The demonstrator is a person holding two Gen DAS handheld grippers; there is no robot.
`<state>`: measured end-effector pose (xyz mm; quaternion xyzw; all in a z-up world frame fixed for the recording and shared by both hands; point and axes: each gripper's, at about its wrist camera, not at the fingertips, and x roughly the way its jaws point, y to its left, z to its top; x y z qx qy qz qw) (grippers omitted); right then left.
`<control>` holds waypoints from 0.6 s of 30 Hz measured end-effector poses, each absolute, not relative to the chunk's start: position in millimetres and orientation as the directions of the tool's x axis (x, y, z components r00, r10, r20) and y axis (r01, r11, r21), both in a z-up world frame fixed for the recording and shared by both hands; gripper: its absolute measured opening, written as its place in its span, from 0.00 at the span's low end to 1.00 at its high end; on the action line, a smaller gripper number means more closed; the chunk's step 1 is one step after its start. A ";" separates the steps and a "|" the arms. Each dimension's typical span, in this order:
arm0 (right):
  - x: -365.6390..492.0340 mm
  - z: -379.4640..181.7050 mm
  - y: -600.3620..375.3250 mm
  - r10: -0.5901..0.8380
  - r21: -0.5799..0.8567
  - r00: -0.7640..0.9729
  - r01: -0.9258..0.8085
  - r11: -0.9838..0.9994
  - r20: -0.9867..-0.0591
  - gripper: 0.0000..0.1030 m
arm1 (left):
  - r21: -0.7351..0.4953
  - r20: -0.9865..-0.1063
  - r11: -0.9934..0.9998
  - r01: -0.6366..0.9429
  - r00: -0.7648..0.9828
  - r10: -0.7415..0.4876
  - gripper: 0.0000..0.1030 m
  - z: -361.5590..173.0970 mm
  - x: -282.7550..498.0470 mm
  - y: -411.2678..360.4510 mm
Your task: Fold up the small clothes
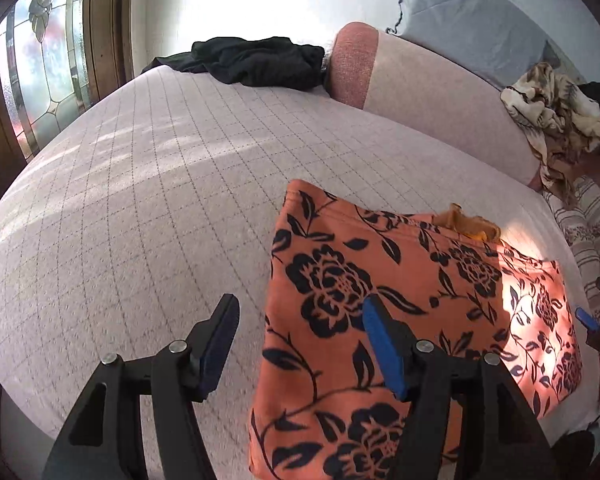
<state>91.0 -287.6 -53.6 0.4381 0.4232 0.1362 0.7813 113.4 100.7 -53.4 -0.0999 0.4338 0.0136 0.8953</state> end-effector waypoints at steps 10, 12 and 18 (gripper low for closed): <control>6.7 -53.0 -281.9 0.524 0.778 0.664 0.144 0.611 -0.534 0.68 | -0.123 -0.816 0.985 -0.124 0.577 -0.029 0.73 -73.1 98.8 96.1; -5.9 -43.8 -269.4 0.559 0.789 0.663 0.080 0.609 -0.498 0.74 | -0.106 -0.795 0.988 -0.112 0.606 -0.017 0.73 -68.4 91.1 94.2; -12.8 -83.8 -276.2 0.507 0.753 0.596 0.278 0.596 -0.622 0.73 | -0.098 -0.839 0.986 -0.135 0.545 -0.009 0.75 -87.1 88.4 97.0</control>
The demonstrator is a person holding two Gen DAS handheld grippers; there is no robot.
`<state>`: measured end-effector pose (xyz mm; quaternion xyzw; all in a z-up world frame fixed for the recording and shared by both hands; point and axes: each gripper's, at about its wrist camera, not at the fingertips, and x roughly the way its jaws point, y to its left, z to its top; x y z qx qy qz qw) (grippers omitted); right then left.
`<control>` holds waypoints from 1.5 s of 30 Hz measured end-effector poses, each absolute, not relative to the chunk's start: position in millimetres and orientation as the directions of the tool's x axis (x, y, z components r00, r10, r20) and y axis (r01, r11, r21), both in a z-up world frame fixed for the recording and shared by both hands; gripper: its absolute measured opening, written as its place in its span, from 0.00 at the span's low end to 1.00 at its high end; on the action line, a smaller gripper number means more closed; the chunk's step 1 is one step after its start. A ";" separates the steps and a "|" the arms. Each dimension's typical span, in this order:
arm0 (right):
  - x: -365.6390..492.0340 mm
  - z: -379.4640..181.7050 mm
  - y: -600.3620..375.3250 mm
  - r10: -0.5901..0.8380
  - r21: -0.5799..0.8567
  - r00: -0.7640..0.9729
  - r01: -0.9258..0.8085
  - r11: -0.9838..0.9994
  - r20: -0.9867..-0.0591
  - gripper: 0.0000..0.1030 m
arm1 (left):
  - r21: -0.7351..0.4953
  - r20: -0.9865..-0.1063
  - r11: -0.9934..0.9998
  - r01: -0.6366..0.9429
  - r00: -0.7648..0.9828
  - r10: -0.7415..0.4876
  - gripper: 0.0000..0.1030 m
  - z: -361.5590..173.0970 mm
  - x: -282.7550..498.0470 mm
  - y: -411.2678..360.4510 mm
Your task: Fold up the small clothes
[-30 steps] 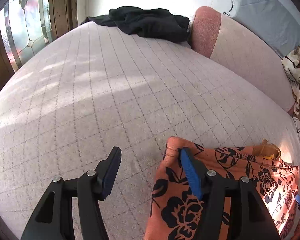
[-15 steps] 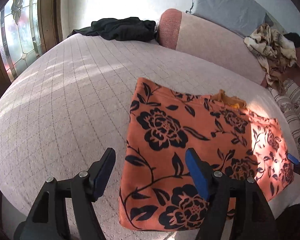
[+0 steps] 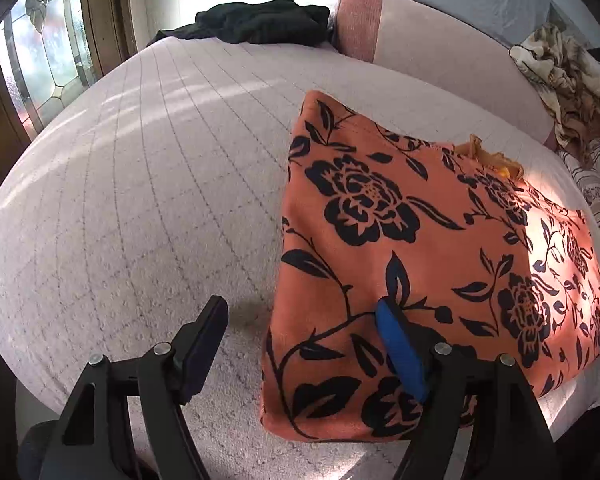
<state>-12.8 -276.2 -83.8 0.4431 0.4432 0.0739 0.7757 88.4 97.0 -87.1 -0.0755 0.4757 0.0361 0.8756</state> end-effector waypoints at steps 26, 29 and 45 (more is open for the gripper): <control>157.2 -86.1 -108.5 0.789 0.792 0.155 -0.061 0.608 -0.594 0.77 | -0.106 -0.789 0.993 -0.060 0.612 -0.047 0.88 -106.2 102.1 83.9; 199.4 -107.7 -119.5 0.798 0.829 0.239 0.071 0.555 -0.554 0.77 | -0.107 -0.789 0.992 -0.060 0.612 -0.048 0.88 -106.2 103.2 83.4; 39.8 -86.5 -234.8 0.615 0.773 0.486 0.247 0.585 -0.621 0.75 | -0.144 -0.733 0.988 -0.060 0.677 -0.066 0.88 -67.8 59.3 88.7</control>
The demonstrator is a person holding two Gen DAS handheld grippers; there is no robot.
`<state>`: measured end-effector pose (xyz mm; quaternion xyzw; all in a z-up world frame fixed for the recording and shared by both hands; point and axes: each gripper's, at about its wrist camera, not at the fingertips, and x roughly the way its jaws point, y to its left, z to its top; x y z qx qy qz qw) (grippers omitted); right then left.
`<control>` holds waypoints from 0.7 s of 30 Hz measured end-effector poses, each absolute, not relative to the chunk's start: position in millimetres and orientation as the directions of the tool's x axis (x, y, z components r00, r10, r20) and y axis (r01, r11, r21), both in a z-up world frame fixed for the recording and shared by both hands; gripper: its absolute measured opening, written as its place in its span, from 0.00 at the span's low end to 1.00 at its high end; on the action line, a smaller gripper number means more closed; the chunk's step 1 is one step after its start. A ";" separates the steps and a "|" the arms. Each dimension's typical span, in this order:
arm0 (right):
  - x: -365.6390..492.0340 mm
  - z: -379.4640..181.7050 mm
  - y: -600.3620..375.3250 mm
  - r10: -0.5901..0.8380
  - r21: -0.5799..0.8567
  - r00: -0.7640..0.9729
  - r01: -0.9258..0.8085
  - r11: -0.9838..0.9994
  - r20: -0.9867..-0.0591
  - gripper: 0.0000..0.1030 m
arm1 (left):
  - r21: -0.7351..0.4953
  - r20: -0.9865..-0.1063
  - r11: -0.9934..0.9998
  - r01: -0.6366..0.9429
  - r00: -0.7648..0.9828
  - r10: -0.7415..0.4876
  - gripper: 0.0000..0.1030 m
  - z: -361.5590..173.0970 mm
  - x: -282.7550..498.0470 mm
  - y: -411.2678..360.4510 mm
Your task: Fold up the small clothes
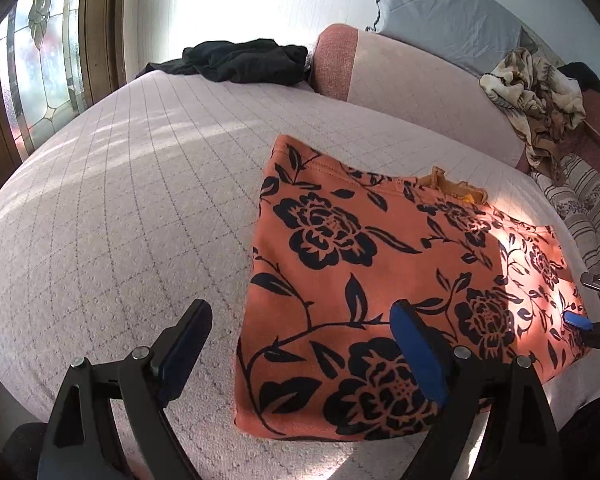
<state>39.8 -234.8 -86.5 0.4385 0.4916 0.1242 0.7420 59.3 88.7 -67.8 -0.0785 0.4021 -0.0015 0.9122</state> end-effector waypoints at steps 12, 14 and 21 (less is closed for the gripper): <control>-10.8 -68.7 -272.3 0.526 0.777 0.609 0.265 0.571 -0.594 0.82 | -0.098 -0.737 0.995 -0.035 0.675 -0.049 0.90 -64.8 40.8 81.7; -6.0 -61.7 -266.7 0.554 0.775 0.594 0.206 0.597 -0.584 0.83 | -0.076 -0.784 0.997 -0.016 0.619 -0.050 0.90 -80.3 48.8 76.2; 12.3 -58.8 -268.7 0.546 0.753 0.563 0.233 0.616 -0.621 0.83 | -0.071 -0.792 0.997 -0.030 0.609 -0.038 0.92 -92.5 55.6 78.4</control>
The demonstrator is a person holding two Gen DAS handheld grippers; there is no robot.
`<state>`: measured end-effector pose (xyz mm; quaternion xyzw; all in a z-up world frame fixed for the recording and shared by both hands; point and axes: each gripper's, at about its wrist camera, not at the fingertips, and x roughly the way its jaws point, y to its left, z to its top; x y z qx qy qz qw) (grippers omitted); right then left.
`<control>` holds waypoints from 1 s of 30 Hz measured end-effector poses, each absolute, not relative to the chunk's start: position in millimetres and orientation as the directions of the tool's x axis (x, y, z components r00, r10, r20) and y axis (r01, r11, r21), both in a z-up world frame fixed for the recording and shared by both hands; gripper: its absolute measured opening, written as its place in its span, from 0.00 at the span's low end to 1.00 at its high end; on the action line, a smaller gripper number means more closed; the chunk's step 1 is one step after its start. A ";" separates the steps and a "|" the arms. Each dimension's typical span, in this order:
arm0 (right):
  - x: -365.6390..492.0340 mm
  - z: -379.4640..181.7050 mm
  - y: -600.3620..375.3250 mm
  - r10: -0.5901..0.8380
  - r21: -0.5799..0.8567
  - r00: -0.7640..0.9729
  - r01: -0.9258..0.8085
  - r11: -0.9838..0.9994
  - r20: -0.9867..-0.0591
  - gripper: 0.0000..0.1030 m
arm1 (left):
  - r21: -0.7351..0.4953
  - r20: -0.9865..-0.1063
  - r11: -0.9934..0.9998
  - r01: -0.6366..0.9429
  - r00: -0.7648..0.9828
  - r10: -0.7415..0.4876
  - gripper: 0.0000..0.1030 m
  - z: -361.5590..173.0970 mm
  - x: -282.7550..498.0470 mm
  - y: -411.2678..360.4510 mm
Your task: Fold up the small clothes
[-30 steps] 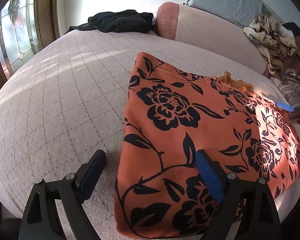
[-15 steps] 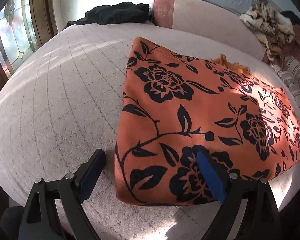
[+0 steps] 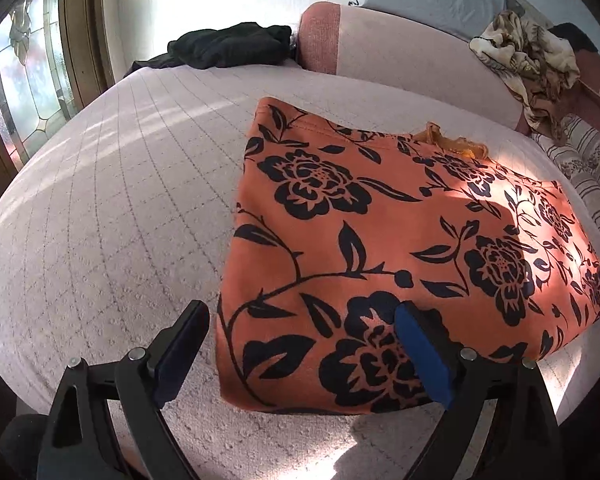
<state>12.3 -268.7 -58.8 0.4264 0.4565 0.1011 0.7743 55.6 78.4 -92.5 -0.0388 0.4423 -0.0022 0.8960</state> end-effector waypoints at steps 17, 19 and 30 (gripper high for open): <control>163.8 -73.3 -292.6 0.455 0.724 0.602 0.336 0.602 -0.657 0.83 | -0.068 -0.780 0.997 -0.024 0.624 -0.038 0.98 -101.7 66.5 74.1; 152.6 -61.5 -279.5 0.435 0.687 0.584 0.320 0.653 -0.685 0.83 | -0.067 -0.778 0.997 -0.027 0.628 -0.036 0.98 -102.3 66.2 74.1; -2.8 -30.0 -213.6 0.513 0.696 0.573 0.146 0.703 -0.639 0.83 | -0.062 -0.778 0.998 -0.033 0.627 -0.027 0.98 -98.2 51.4 77.1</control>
